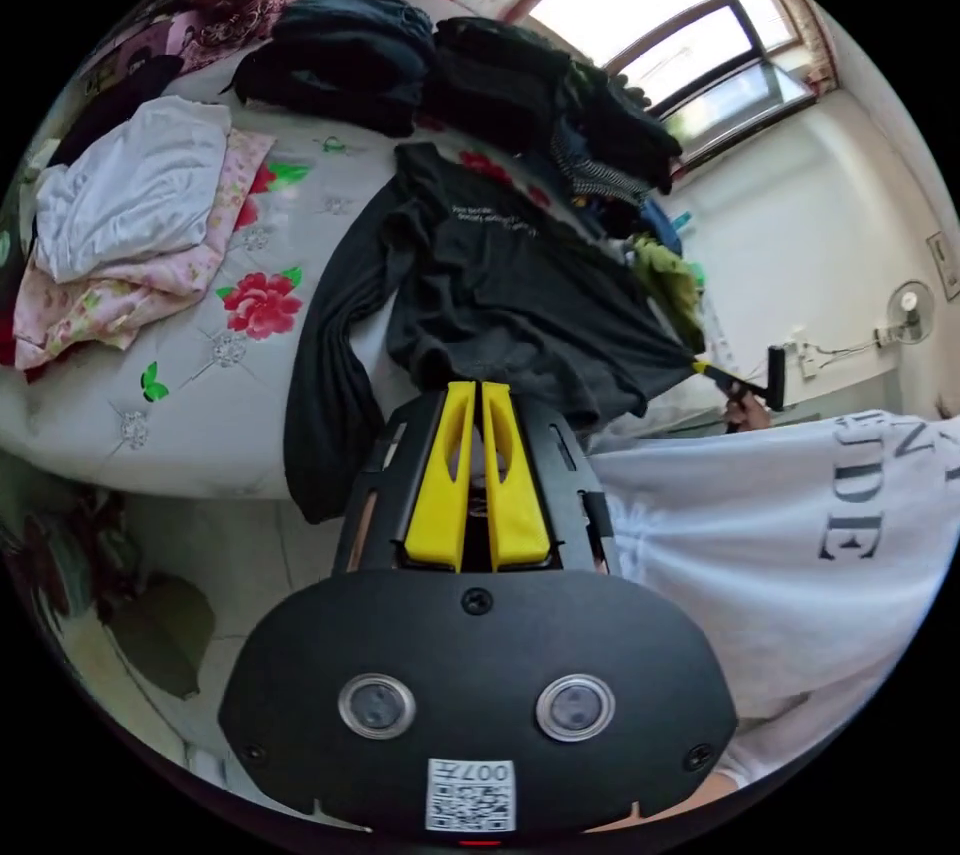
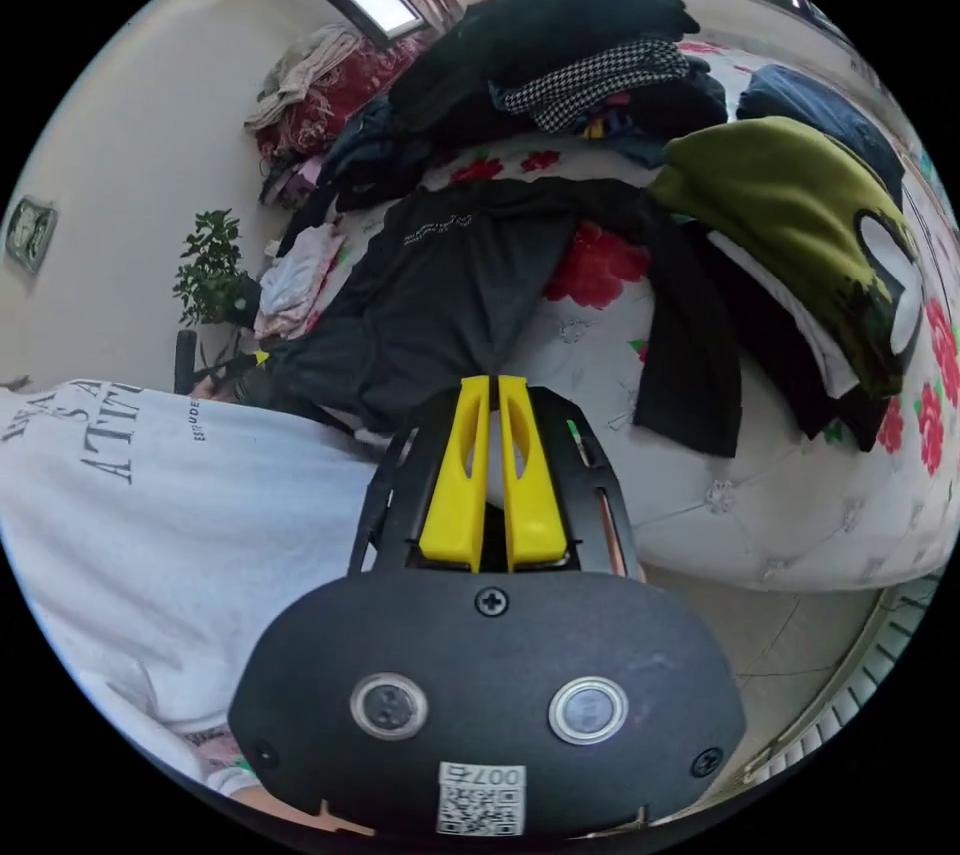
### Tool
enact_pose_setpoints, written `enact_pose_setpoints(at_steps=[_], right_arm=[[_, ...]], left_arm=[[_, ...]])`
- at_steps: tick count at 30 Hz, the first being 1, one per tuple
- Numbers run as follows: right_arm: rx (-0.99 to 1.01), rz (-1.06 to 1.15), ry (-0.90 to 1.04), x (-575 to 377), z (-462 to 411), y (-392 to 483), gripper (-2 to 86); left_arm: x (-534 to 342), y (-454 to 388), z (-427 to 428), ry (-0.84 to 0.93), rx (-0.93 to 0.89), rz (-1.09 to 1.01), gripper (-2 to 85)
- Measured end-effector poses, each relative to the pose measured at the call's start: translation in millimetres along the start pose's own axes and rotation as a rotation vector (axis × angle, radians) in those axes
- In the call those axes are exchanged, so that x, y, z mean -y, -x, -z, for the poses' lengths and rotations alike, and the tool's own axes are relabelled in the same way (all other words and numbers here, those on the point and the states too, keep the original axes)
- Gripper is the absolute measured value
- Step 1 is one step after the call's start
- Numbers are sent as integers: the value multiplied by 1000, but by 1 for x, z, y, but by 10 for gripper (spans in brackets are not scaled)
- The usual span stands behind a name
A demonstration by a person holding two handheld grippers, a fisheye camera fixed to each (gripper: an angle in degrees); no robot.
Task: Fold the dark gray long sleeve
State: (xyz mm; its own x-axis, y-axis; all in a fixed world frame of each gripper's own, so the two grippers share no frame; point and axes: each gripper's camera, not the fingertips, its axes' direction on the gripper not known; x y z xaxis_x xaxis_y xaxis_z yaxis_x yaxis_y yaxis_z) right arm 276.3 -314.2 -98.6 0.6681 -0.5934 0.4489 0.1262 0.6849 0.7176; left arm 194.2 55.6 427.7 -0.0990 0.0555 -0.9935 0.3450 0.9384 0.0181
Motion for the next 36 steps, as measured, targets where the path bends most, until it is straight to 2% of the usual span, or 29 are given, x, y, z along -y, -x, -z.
enact_pose_setpoints(at_steps=[4,8,12,15,17,22,26,30,32,36], right_arm=[[21,-66,-21,18,5,-7,-2],[42,-51,-108,98,23,0,-2],[45,102,-409,146,112,55,-2],[-5,273,-549,126,165,96,-2],[-27,354,-572,100,176,108,-2],[-56,361,-382,20,130,97,0],[-72,227,-66,-45,31,65,4],[-114,148,151,-85,-46,51,20],[-179,157,153,-86,-51,52,28],[-313,34,10,-56,-30,30,46]], left_arm=[[25,49,15,-64,-83,56,-9],[121,74,38,-152,-151,29,-9],[172,18,134,-392,-133,-156,-9],[146,-21,194,-524,-62,-268,-9],[118,-35,209,-547,-17,-314,-9],[32,-32,169,-399,9,-273,-9],[-52,7,72,-156,48,-4,-8],[-115,30,4,44,146,204,-7],[-122,29,8,35,159,235,-3],[-98,30,29,-4,257,227,36]])
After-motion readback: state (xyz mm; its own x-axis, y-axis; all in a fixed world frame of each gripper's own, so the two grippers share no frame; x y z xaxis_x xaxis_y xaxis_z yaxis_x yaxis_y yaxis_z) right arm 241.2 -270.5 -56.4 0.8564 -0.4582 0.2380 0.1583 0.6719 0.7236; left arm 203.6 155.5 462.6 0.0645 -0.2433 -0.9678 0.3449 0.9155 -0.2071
